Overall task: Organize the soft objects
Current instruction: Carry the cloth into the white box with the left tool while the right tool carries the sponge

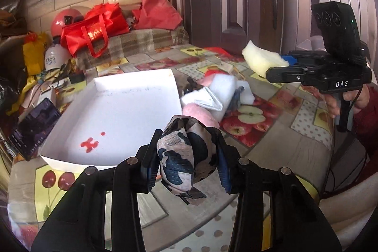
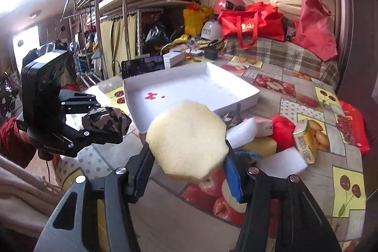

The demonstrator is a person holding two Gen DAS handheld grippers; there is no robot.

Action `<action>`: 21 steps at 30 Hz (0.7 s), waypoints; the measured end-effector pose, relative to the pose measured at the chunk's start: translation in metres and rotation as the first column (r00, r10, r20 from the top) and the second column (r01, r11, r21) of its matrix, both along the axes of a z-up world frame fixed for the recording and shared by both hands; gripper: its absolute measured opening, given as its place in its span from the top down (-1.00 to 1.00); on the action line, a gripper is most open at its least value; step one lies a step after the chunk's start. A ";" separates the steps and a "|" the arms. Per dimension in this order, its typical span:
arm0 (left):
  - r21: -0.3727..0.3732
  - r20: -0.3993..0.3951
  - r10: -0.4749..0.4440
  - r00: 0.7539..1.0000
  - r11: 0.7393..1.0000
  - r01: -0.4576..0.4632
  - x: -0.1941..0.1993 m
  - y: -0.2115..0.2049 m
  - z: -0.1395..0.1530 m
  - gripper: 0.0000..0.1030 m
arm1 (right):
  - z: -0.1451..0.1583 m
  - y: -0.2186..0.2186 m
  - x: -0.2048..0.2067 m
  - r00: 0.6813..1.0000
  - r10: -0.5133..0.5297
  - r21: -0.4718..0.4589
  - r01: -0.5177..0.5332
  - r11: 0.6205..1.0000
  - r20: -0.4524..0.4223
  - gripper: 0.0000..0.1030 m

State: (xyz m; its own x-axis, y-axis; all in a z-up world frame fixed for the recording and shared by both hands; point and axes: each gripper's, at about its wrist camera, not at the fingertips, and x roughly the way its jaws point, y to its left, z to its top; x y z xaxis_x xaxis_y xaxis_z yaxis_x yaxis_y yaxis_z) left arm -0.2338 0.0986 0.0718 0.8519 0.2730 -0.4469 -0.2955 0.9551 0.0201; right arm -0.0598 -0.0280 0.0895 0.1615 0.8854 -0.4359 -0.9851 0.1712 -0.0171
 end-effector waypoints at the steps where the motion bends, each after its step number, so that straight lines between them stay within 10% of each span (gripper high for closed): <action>1: 0.012 0.039 0.046 0.998 0.999 -0.047 -0.003 0.005 0.004 0.20 | 0.004 -0.003 0.008 0.999 -0.052 0.057 0.053 0.997 -0.010 -0.08; 9: 0.016 0.179 0.338 0.924 0.938 -0.347 -0.022 0.048 -0.003 0.20 | -0.014 -0.017 0.041 0.935 -0.353 0.278 0.348 0.895 -0.036 -0.08; 21: -0.015 0.126 0.538 0.833 0.841 -0.541 -0.029 0.087 -0.015 0.20 | -0.024 -0.002 0.026 0.951 -0.301 0.280 0.307 0.910 -0.063 -0.08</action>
